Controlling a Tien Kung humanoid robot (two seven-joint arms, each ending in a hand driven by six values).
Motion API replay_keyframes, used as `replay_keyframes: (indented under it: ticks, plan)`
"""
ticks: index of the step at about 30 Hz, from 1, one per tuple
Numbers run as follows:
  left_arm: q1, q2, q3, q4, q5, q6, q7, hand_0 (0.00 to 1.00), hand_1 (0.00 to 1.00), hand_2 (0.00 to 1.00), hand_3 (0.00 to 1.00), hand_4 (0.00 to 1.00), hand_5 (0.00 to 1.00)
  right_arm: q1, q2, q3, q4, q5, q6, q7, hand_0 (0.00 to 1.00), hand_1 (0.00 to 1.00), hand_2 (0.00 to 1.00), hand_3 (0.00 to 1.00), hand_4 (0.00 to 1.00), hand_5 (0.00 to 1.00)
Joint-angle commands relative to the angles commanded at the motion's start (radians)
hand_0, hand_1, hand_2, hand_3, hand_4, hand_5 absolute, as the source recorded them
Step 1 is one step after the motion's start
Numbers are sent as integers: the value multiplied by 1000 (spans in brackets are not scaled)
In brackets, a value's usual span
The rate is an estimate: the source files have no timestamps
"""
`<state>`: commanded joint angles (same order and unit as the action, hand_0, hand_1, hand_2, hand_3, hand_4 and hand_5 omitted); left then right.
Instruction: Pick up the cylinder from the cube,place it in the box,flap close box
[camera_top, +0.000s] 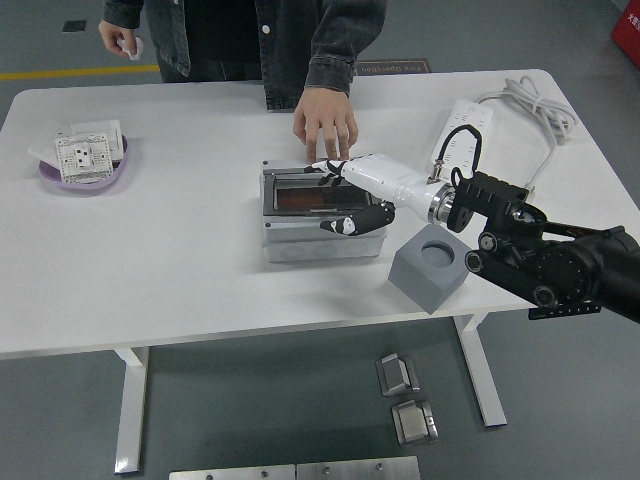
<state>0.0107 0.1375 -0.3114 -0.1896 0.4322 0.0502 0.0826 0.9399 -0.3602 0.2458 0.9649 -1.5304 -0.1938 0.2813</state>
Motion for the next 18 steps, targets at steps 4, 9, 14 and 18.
replay_keyframes:
  ticks: [4,9,14,18]
  plan:
    - [4,-1,-10,2,11,-1,3,665,664,566,604,620,249,-18,-19,53,6,-35,8,-17,714,687,773,928,772,473]
    - [16,-3,-64,7,70,-3,19,664,664,565,603,620,253,-91,-86,164,52,-115,38,-47,705,683,773,935,770,491]
    - [37,-7,-156,9,164,-5,40,664,664,565,603,621,252,-215,-190,337,163,-210,61,-73,708,672,770,933,769,492]
    - [50,-15,-189,10,194,-4,44,664,664,565,603,621,252,-346,-258,488,263,-169,48,-41,708,672,770,933,769,492]
